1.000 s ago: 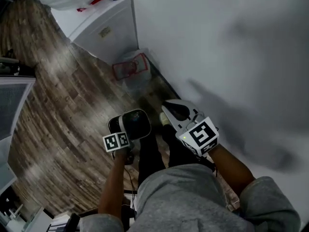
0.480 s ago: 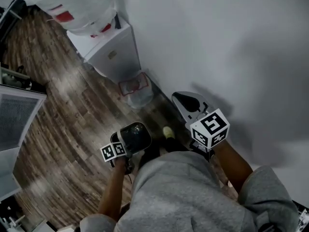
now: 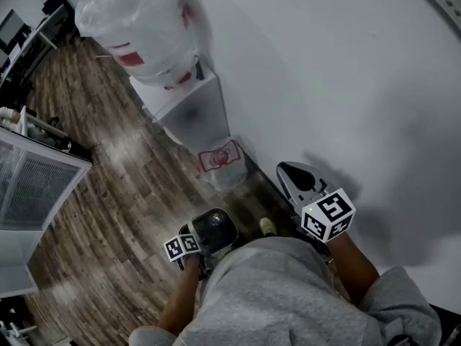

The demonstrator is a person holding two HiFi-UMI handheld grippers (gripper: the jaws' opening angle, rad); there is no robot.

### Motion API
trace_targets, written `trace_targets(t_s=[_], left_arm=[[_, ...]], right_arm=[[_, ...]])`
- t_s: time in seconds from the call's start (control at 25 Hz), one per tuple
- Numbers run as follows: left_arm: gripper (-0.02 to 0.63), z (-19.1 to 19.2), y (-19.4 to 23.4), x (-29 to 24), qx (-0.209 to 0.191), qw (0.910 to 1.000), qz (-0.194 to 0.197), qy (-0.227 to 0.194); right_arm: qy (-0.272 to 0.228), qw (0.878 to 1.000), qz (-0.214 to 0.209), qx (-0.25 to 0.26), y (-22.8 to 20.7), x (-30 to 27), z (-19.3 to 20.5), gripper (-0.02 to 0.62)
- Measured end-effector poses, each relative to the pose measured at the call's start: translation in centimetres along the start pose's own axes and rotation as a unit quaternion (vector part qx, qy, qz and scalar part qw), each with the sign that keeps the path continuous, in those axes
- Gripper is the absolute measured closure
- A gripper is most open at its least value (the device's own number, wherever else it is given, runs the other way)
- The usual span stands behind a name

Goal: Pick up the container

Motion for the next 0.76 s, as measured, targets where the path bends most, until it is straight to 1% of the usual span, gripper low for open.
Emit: trace_targets(t_s=[0.2, 0.44, 0.76], left_arm=[[0.591, -0.2, 0.9, 0.2, 0.028, 0.9996, 0.002, -0.005], [0.589, 0.8, 1.9, 0.0, 0.059, 0.9982, 0.001, -0.010], [0.589, 0.9, 2.3, -0.1, 0.068, 0.9973, -0.001, -0.027]], right_arm=[[-0.007, 1.000, -0.003, 0.003, 0.6, -0.5, -0.6, 0.565], [0.000, 1.000, -0.002, 0.005, 0.5, -0.6, 0.3, 0.565], [0.000, 1.000, -0.002, 0.013, 0.9, -0.4, 0.2, 0.563]])
Point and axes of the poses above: the fingertips, and each gripper's own axes: x backward along the fingers, y to its left, z out of its underside, the point moved 1 cm from there along x, backward along the fingers, and after that the axes turned 11 degrees about -x, right-handed, at the moved point
